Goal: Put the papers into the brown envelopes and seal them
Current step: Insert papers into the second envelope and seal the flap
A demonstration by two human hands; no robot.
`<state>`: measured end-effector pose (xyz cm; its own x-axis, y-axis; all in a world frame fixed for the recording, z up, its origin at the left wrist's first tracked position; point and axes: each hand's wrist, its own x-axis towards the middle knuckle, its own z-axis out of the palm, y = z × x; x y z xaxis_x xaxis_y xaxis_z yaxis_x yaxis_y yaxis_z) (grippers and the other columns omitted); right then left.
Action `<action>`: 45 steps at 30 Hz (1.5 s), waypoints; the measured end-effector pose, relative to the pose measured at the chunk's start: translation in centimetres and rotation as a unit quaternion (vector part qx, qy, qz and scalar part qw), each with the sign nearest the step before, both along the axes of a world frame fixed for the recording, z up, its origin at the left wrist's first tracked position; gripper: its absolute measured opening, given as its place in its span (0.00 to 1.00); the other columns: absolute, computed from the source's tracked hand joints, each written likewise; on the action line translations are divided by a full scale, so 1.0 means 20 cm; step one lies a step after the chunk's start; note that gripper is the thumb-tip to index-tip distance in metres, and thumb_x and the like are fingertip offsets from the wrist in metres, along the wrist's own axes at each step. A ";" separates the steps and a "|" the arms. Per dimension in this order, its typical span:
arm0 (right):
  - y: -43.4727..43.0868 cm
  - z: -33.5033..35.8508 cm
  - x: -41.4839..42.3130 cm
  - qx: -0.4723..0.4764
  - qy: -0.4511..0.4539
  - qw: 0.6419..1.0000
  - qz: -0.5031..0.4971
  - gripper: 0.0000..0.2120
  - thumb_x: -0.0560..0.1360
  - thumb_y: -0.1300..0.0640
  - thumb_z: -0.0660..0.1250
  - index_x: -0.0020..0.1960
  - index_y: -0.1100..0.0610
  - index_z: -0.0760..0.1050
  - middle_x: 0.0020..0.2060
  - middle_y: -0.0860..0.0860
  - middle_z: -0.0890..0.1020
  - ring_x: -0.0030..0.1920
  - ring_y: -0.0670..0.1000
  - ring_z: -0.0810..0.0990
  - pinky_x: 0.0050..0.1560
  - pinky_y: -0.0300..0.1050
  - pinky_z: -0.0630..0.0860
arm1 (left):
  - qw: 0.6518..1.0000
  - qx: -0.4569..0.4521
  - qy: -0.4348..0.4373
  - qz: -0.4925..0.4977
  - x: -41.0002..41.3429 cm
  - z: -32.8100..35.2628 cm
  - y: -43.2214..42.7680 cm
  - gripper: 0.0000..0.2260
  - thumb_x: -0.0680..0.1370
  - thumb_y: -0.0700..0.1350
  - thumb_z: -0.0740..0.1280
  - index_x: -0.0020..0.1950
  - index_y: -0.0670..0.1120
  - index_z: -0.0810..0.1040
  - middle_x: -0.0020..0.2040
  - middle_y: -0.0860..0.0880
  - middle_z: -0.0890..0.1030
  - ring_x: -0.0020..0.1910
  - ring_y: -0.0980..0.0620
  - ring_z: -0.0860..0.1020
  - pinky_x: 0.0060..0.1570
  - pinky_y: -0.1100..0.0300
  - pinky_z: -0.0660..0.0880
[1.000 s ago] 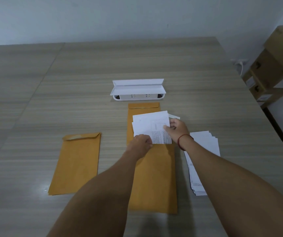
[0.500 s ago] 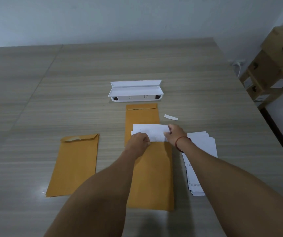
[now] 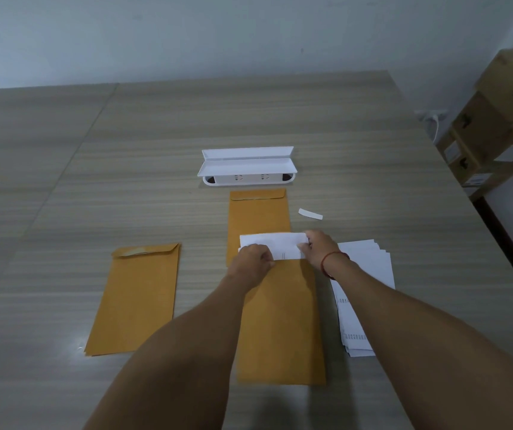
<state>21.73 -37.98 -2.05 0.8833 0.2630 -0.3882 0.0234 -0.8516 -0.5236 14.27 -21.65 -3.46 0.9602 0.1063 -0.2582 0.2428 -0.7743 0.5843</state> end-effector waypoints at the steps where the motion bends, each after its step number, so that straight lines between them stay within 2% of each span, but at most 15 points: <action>1: 0.01 0.00 -0.01 -0.016 0.004 1.000 0.013 0.05 0.80 0.54 0.58 0.49 0.55 0.68 0.44 0.53 0.73 0.46 0.54 0.72 0.48 0.48 0.70 | 1.000 0.005 0.000 -0.002 0.00 0.00 -0.01 0.03 0.76 0.43 0.67 0.45 0.45 0.79 0.48 0.48 0.80 0.50 0.48 0.77 0.52 0.51 0.76; 3: 0.00 -0.01 -0.02 -0.042 0.024 0.998 0.035 0.04 0.80 0.54 0.59 0.49 0.54 0.68 0.44 0.54 0.74 0.47 0.55 0.73 0.49 0.48 0.71 | 1.000 0.018 0.003 -0.001 -0.02 -0.01 -0.01 0.03 0.77 0.44 0.67 0.46 0.45 0.79 0.49 0.48 0.80 0.51 0.48 0.76 0.53 0.51 0.75; 5: -0.02 -0.02 -0.02 -0.050 0.056 0.996 0.044 0.08 0.79 0.53 0.60 0.54 0.55 0.73 0.49 0.55 0.78 0.52 0.57 0.76 0.55 0.51 0.75 | 1.000 0.022 0.000 0.004 -0.03 -0.03 -0.01 0.03 0.77 0.44 0.67 0.46 0.45 0.79 0.48 0.48 0.80 0.51 0.48 0.76 0.53 0.50 0.75; 7: -0.03 -0.01 -0.01 -0.017 0.069 0.997 0.027 0.12 0.77 0.52 0.60 0.58 0.54 0.74 0.52 0.55 0.79 0.55 0.58 0.76 0.58 0.56 0.75 | 1.000 0.019 -0.005 0.008 -0.03 -0.04 -0.01 0.03 0.77 0.43 0.67 0.45 0.45 0.78 0.48 0.48 0.80 0.51 0.47 0.76 0.53 0.50 0.75; 10: 0.00 0.01 -0.02 0.053 0.055 0.997 0.002 0.16 0.78 0.52 0.58 0.64 0.53 0.72 0.57 0.54 0.78 0.58 0.58 0.76 0.60 0.58 0.74 | 1.000 0.020 -0.004 0.007 -0.02 -0.01 -0.03 0.03 0.77 0.43 0.66 0.46 0.44 0.78 0.48 0.48 0.80 0.50 0.48 0.76 0.51 0.53 0.73; 17: -0.02 0.00 -0.03 -0.059 0.045 0.995 0.061 0.17 0.80 0.54 0.59 0.67 0.55 0.72 0.62 0.57 0.78 0.63 0.59 0.74 0.63 0.54 0.72 | 1.000 0.019 -0.010 0.012 -0.05 -0.03 -0.03 0.04 0.76 0.43 0.67 0.46 0.43 0.79 0.48 0.47 0.80 0.51 0.47 0.77 0.52 0.52 0.75; 23: -0.02 0.02 -0.03 -0.102 0.017 0.988 0.119 0.13 0.80 0.51 0.57 0.60 0.54 0.75 0.55 0.55 0.80 0.60 0.58 0.75 0.61 0.49 0.66 | 0.999 0.046 -0.014 0.004 -0.05 -0.02 -0.06 0.05 0.78 0.44 0.66 0.49 0.44 0.79 0.51 0.49 0.81 0.53 0.48 0.76 0.57 0.53 0.71; 26: -0.01 0.02 -0.02 -0.085 -0.010 0.990 0.110 0.15 0.81 0.50 0.56 0.64 0.51 0.73 0.57 0.53 0.80 0.60 0.57 0.74 0.61 0.49 0.64 | 0.998 0.054 -0.023 0.000 -0.03 -0.01 -0.06 0.05 0.77 0.44 0.66 0.49 0.44 0.79 0.50 0.49 0.81 0.53 0.48 0.77 0.56 0.55 0.69; 28: 0.01 0.00 -0.02 -0.055 0.002 0.995 0.089 0.14 0.81 0.51 0.56 0.63 0.49 0.72 0.57 0.53 0.79 0.61 0.58 0.73 0.60 0.50 0.65 | 0.998 0.057 -0.026 -0.003 -0.03 0.00 -0.06 0.05 0.77 0.44 0.66 0.49 0.44 0.79 0.50 0.48 0.81 0.52 0.48 0.77 0.55 0.55 0.68; 31: 0.00 -0.01 -0.02 -0.013 0.009 0.999 0.050 0.11 0.81 0.55 0.55 0.57 0.48 0.75 0.55 0.51 0.80 0.60 0.56 0.72 0.59 0.50 0.69 | 0.998 0.063 -0.028 -0.003 -0.03 0.00 -0.05 0.05 0.77 0.45 0.66 0.49 0.45 0.80 0.50 0.49 0.82 0.52 0.48 0.77 0.54 0.56 0.68; 34: -0.01 0.02 0.01 -0.016 0.001 0.998 0.063 0.12 0.81 0.57 0.56 0.54 0.50 0.78 0.54 0.50 0.81 0.59 0.54 0.75 0.64 0.50 0.69 | 0.997 0.067 -0.034 0.005 -0.03 0.00 -0.05 0.06 0.77 0.45 0.66 0.49 0.45 0.80 0.50 0.49 0.82 0.52 0.49 0.77 0.53 0.57 0.68; 37: 0.00 0.05 0.02 -0.046 -0.004 0.994 0.099 0.11 0.81 0.58 0.57 0.56 0.50 0.78 0.56 0.50 0.81 0.60 0.54 0.75 0.65 0.49 0.63 | 0.996 0.070 -0.047 0.001 -0.03 0.01 -0.07 0.05 0.77 0.45 0.66 0.48 0.44 0.80 0.50 0.49 0.82 0.52 0.48 0.77 0.53 0.57 0.67; 40: -0.02 0.05 0.02 -0.065 0.010 0.990 0.128 0.12 0.81 0.59 0.58 0.58 0.50 0.78 0.56 0.51 0.81 0.61 0.54 0.74 0.65 0.50 0.62 | 0.997 0.060 -0.047 -0.006 -0.02 0.00 -0.08 0.05 0.77 0.44 0.66 0.49 0.43 0.80 0.51 0.48 0.81 0.54 0.47 0.76 0.55 0.55 0.68; 43: -0.04 0.06 0.00 -0.096 0.026 0.982 0.162 0.13 0.80 0.59 0.58 0.60 0.52 0.78 0.57 0.51 0.81 0.61 0.54 0.75 0.68 0.51 0.60 | 0.997 0.057 -0.057 -0.013 -0.03 -0.02 -0.09 0.06 0.76 0.43 0.67 0.48 0.41 0.80 0.50 0.45 0.80 0.53 0.45 0.76 0.52 0.56 0.69; 45: -0.04 0.06 -0.01 -0.099 0.036 0.980 0.166 0.13 0.80 0.59 0.59 0.61 0.52 0.78 0.57 0.51 0.80 0.61 0.54 0.75 0.69 0.52 0.62 | 0.996 0.060 -0.065 -0.012 -0.04 -0.03 -0.10 0.06 0.76 0.43 0.68 0.49 0.41 0.81 0.52 0.45 0.78 0.55 0.46 0.74 0.53 0.58 0.68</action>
